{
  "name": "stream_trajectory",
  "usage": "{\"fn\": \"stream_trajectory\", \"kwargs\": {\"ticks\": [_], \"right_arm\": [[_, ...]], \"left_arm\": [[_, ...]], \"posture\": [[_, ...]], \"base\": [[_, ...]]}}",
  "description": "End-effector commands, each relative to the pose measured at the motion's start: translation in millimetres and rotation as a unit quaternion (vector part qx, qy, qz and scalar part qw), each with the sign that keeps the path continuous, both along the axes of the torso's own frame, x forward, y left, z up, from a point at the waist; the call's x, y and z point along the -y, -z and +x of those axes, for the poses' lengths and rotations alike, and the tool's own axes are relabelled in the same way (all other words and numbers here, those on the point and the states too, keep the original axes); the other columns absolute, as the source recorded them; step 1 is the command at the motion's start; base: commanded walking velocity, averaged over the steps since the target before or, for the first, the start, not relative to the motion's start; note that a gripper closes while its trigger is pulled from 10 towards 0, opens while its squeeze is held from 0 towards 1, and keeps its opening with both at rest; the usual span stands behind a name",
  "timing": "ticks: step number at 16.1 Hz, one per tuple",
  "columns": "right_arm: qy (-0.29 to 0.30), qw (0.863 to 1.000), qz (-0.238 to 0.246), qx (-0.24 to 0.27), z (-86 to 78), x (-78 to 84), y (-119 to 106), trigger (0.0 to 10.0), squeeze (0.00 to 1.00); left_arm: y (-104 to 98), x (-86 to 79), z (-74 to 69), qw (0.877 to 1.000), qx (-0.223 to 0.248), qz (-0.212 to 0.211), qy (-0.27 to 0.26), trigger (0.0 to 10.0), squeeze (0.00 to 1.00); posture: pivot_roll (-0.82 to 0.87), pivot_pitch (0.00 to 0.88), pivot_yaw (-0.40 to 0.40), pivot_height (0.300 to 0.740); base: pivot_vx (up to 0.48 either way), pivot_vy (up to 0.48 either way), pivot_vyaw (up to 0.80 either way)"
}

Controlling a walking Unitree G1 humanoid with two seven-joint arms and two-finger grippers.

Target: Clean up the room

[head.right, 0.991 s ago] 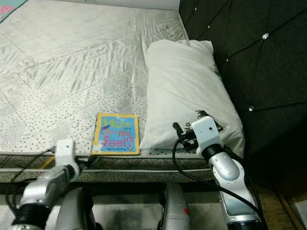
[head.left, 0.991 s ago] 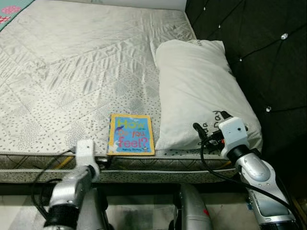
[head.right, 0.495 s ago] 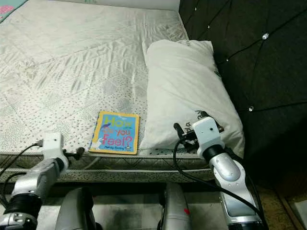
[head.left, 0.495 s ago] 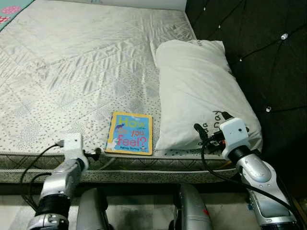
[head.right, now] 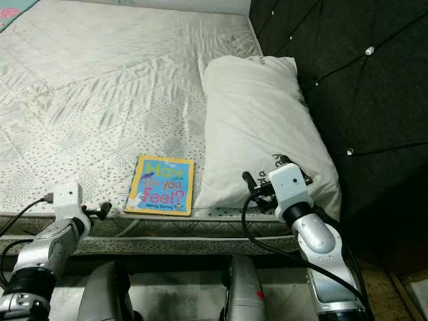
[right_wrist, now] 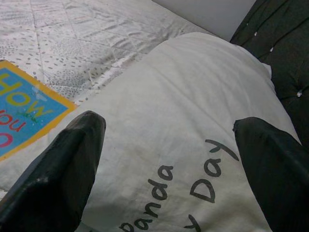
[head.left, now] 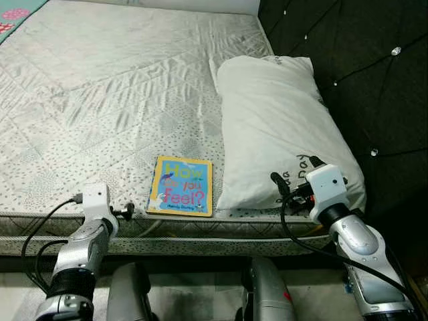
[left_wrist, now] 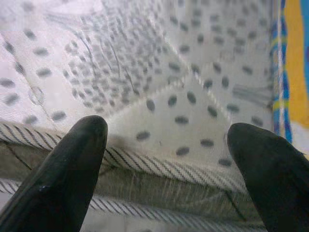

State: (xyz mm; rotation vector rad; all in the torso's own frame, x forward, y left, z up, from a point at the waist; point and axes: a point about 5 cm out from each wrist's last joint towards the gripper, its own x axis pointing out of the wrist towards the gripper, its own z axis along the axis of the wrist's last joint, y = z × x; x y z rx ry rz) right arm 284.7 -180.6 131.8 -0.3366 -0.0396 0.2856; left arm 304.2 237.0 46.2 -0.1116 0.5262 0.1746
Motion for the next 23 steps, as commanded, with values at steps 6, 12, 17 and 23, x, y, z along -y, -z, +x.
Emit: {"fn": "stream_trajectory", "kwargs": {"ticks": [6,12,17,23], "right_arm": [[0.025,0.997,0.071,0.000,5.1,-6.5,-5.2,10.0,0.00],[0.062,0.978,0.199,-0.005,19.9,-34.2,-15.3,10.0,0.00],[0.077,0.970,0.232,-0.002,29.9,-30.8,-21.4,10.0,0.00],[0.071,0.969,0.236,0.001,33.0,-32.9,-24.6,10.0,0.00]], "left_arm": [[-23.0,21.4,-42.8,0.997,0.077,0.011,-0.004,10.0,0.00],[-63.9,55.6,-71.6,0.977,0.206,0.040,0.025,10.0,0.00],[-70.2,54.6,-63.6,0.974,0.222,0.048,0.017,10.0,0.00],[-68.3,62.4,-60.8,0.974,0.223,0.040,0.020,10.0,0.00]], "posture": [[-0.19,0.061,-0.035,0.572],[-0.13,0.000,0.016,0.572],[-0.13,0.000,0.019,0.613],[-0.13,0.000,0.013,0.692]], "base": [[0.000,0.000,0.00],[0.000,0.000,0.00],[0.000,0.000,0.00],[0.000,0.000,0.00]]}}
